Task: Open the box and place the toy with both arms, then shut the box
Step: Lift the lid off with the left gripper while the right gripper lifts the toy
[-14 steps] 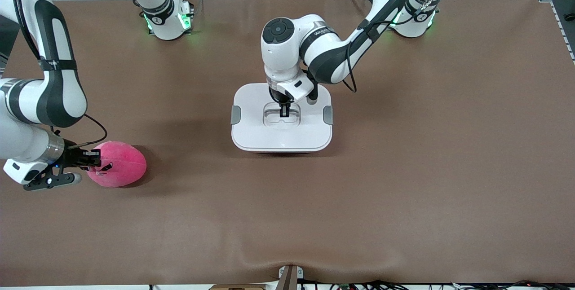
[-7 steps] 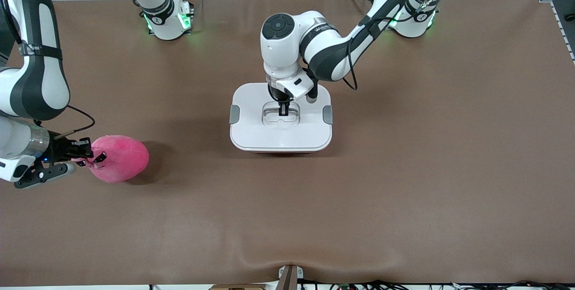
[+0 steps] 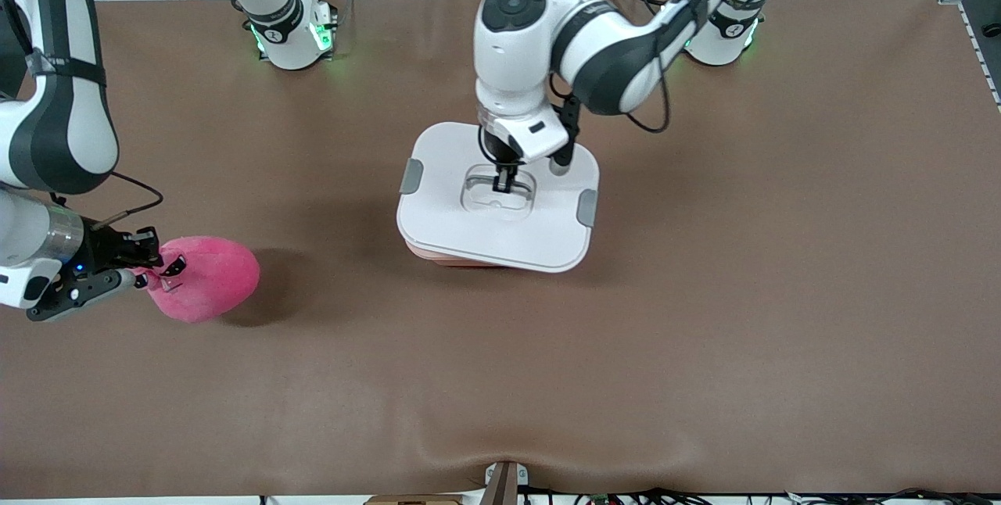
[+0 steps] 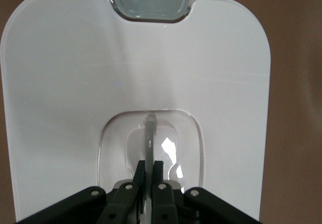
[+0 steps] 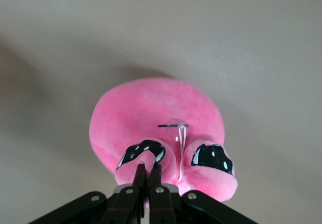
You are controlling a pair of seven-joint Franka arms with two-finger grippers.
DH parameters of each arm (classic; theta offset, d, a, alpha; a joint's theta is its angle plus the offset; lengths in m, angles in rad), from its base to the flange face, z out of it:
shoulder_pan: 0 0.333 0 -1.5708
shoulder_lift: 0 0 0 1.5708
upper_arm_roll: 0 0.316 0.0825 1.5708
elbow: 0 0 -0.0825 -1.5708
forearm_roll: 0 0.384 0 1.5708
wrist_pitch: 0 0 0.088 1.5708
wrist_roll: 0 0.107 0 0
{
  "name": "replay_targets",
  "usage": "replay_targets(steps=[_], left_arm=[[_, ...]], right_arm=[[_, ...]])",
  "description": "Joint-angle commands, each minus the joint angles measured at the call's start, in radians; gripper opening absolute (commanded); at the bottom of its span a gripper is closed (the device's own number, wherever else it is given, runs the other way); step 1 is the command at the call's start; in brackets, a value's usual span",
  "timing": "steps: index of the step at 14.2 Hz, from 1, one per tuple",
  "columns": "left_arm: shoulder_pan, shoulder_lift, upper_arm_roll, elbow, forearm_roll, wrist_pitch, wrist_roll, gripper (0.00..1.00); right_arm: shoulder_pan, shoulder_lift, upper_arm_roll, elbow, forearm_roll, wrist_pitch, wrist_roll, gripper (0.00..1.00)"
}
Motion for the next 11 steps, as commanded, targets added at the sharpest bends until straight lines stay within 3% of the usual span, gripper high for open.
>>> replay_targets(steps=[1,9,11], left_arm=[[0.095,-0.055,-0.010,-0.003,-0.077,-0.063,0.188,0.00],[0.364,-0.146,-0.010,-0.003,-0.213,-0.263,0.800,0.00],[0.414,-0.160,-0.008,-0.003,-0.215,-0.307,0.931,0.00]], right_arm=[[0.029,-0.055,-0.001,-0.008,0.011,-0.030,-0.024,0.00],[0.056,-0.063,0.003,0.055,0.037,-0.063,-0.246,0.00],[0.090,-0.066,0.003,0.087,0.038,-0.141,-0.329,0.00]])
